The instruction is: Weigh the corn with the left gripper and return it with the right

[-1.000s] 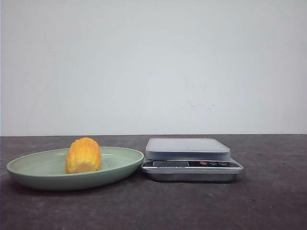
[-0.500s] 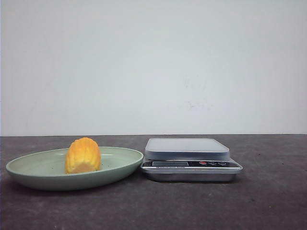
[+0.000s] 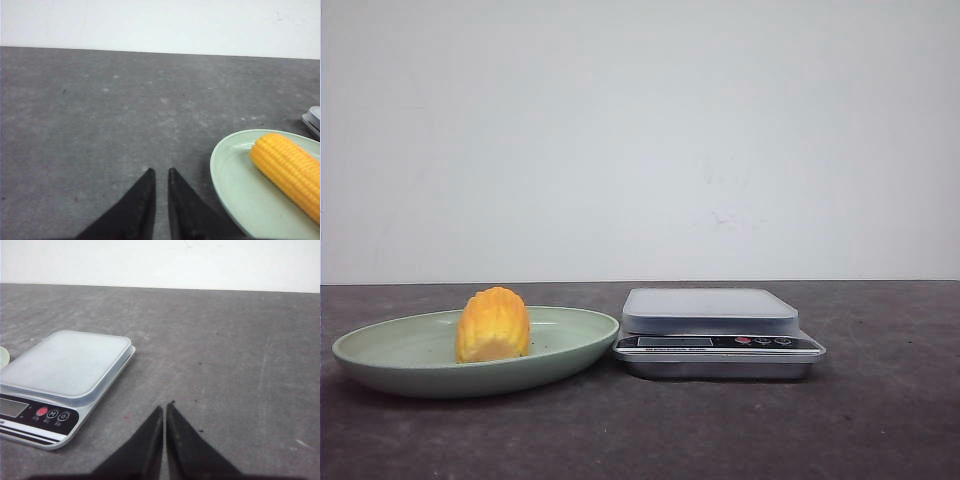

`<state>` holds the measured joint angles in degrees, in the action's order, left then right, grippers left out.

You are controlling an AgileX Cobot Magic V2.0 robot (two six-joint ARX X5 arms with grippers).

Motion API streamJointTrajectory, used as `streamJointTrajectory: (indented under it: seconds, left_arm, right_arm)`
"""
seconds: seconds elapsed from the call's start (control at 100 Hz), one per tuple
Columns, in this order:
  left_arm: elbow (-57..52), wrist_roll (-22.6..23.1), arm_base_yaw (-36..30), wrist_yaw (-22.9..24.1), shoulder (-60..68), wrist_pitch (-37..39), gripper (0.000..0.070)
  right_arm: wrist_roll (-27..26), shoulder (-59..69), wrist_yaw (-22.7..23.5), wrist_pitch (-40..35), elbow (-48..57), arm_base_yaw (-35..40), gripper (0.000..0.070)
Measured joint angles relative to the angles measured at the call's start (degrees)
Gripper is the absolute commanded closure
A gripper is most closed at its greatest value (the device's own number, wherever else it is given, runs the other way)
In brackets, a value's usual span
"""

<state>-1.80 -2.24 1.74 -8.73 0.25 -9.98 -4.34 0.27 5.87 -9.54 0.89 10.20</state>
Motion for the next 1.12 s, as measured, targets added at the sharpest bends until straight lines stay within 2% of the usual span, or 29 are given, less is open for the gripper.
streamJointTrajectory:
  seconds: [1.12]
  left_arm:
    - [0.0, -0.96, 1.03, -0.02, 0.0, 0.0, 0.07]
  right_arm:
    - [0.0, 0.0, 0.0, 0.0, 0.0, 0.0, 0.0697]
